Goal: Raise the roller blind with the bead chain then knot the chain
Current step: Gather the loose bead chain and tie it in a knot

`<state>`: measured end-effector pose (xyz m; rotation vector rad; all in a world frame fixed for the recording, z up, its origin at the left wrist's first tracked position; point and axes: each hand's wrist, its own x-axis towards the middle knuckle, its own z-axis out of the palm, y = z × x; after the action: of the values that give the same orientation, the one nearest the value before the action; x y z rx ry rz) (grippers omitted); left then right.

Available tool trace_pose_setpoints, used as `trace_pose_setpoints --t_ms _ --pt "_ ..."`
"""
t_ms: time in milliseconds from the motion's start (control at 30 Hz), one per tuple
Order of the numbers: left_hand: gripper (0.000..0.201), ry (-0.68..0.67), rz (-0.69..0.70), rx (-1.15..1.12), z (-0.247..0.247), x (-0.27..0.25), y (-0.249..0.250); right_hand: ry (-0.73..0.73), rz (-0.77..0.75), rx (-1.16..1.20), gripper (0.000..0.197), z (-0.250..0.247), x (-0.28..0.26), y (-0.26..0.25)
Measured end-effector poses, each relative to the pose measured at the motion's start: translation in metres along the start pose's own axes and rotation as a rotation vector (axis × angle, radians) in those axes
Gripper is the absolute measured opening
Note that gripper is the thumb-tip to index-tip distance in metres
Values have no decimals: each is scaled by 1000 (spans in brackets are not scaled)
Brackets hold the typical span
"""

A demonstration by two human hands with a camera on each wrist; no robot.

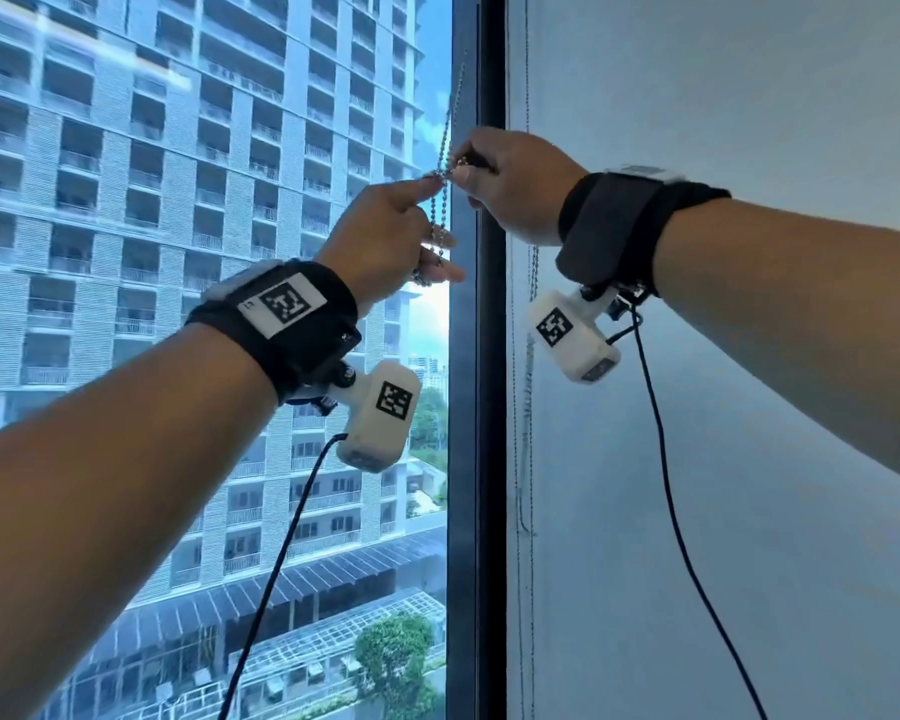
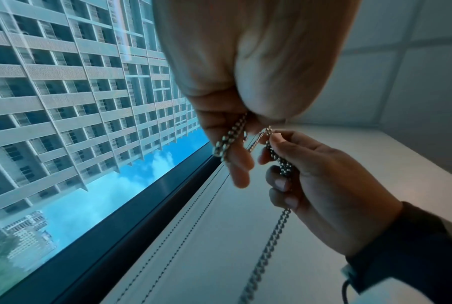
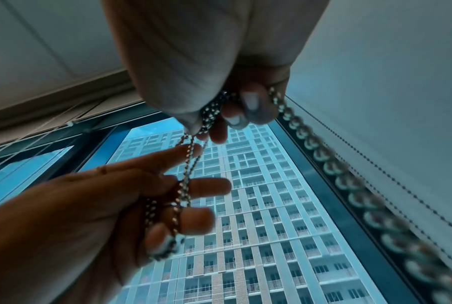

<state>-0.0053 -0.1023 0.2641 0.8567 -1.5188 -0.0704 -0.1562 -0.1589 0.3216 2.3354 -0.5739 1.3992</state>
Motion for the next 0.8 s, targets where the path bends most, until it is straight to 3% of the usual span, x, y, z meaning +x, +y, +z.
trace_pose_setpoints --t_ms 167,367,433,500,567,633,733,800 --pt "49 199 -4 48 -1 -4 -9 25 -133 -149 25 11 2 -23" --pt "17 66 -298 -12 -22 3 -2 -35 -179 -239 23 18 -2 -27" --pt "29 14 -299 -19 -26 3 0 16 -184 -171 22 19 -11 -23" --pt "69 -34 -274 115 -26 0 2 98 -160 -52 22 16 -20 -20" --pt "91 -92 -231 316 -21 -6 -1 166 -118 89 18 12 -28 -13" --pt "87 -94 -203 335 -16 -11 -8 185 -75 203 9 11 -38 -5" --pt "66 -129 -260 95 -8 -13 -17 208 6 341 6 14 -52 4" --pt "66 -174 -320 -40 0 -12 -20 246 48 434 6 16 -61 6"
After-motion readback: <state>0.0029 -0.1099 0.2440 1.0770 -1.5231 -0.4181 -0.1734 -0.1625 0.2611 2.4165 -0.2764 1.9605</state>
